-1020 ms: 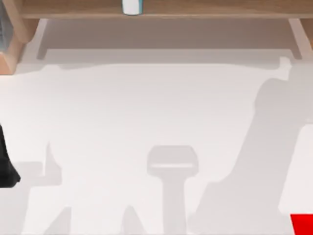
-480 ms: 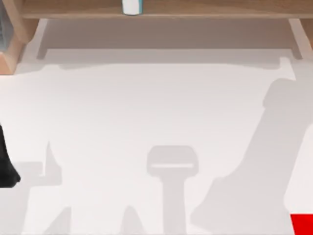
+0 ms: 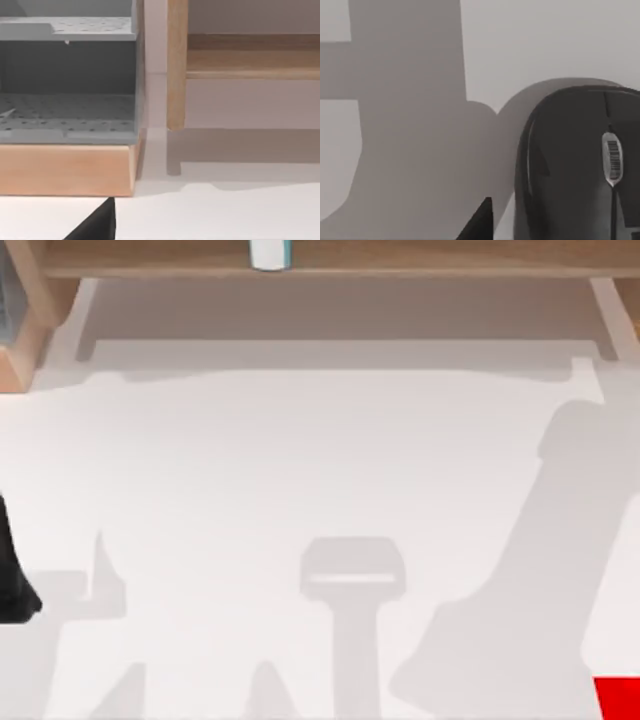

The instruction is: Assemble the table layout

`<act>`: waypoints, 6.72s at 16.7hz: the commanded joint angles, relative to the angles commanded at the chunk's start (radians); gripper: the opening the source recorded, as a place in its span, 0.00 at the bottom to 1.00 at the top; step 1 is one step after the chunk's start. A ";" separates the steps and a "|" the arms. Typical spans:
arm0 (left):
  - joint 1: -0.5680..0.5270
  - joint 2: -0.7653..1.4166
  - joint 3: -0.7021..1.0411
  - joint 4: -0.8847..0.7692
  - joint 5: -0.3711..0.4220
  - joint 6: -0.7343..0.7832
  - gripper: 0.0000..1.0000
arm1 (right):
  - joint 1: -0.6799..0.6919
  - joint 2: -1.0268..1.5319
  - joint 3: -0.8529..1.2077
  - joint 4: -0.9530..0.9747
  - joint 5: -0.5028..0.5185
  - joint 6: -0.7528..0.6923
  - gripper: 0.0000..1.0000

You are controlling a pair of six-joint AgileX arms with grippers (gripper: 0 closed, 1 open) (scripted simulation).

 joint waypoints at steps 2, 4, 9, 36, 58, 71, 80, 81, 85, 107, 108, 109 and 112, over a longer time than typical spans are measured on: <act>0.000 0.000 0.000 0.000 0.000 0.000 1.00 | 0.000 0.000 0.000 0.000 0.000 0.000 0.32; 0.000 0.000 0.000 0.000 0.000 0.000 1.00 | 0.000 0.000 0.000 0.000 0.000 0.000 0.17; 0.000 0.000 0.000 0.000 0.000 0.000 1.00 | 0.000 0.000 0.000 0.000 0.000 0.000 0.00; 0.000 0.000 0.000 0.000 0.000 0.000 1.00 | 0.266 -0.921 -0.825 0.165 0.065 0.244 0.00; 0.000 0.000 0.000 0.000 0.000 0.000 1.00 | 0.635 -1.598 -1.904 0.310 0.052 0.563 0.00; 0.000 0.000 0.000 0.000 0.000 0.000 1.00 | 0.628 -1.618 -1.879 0.329 0.053 0.564 0.00; 0.000 0.000 0.000 0.000 0.000 0.000 1.00 | 0.628 -1.650 -1.848 0.363 0.053 0.562 0.00; 0.000 0.000 0.000 0.000 0.000 0.000 1.00 | 0.628 -1.652 -1.846 0.366 0.053 0.562 0.00; 0.000 0.000 0.000 0.000 0.000 0.000 1.00 | 0.630 -1.654 -1.844 0.376 0.053 0.562 0.00; 0.000 0.000 0.000 0.000 0.000 0.000 1.00 | 0.634 -1.574 -1.935 0.364 0.052 0.563 0.38; 0.000 0.000 0.000 0.000 0.000 0.000 1.00 | 0.634 -1.574 -1.935 0.364 0.052 0.563 0.45; 0.000 0.000 0.000 0.000 0.000 0.000 1.00 | 0.634 -1.574 -1.935 0.364 0.052 0.563 0.53; 0.000 0.000 0.000 0.000 0.000 0.000 1.00 | 0.634 -1.574 -1.935 0.364 0.052 0.563 0.75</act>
